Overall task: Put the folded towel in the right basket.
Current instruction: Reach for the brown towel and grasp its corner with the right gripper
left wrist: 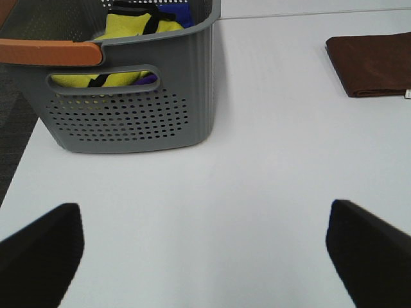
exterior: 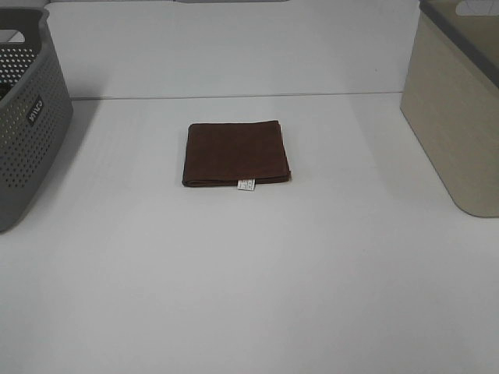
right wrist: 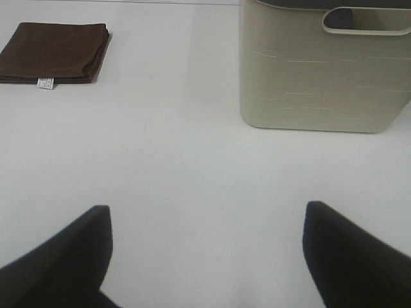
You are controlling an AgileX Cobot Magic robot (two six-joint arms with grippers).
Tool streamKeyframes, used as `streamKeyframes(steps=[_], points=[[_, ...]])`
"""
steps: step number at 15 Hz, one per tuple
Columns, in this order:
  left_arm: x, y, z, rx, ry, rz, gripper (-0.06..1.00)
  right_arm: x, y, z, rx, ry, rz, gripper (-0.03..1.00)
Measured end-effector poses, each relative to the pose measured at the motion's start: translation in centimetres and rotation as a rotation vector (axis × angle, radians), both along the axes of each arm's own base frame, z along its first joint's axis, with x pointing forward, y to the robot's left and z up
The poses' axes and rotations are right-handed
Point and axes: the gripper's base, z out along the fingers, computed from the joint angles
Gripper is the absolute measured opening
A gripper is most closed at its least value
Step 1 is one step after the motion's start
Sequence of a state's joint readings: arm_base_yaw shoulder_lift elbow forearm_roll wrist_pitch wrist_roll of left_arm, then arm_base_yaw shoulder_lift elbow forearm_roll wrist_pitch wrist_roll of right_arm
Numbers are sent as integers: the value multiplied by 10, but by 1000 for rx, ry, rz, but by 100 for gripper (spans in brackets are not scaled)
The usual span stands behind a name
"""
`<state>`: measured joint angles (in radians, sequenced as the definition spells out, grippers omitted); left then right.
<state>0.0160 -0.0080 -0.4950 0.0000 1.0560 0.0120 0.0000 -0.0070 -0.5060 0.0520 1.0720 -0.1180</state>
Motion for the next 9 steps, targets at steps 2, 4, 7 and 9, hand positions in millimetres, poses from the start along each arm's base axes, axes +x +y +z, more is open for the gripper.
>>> streamKeyframes(steps=[2,4,7,9], points=[[0,0,0,0,0,0,97,0,0,0,0,0,0,77],[0,0,0,0,0,0,97,0,0,0,0,0,0,77],[0,0,0,0,0,0,97,0,0,0,0,0,0,77],[0,0,0,0,0,0,97,0,0,0,0,0,0,77]])
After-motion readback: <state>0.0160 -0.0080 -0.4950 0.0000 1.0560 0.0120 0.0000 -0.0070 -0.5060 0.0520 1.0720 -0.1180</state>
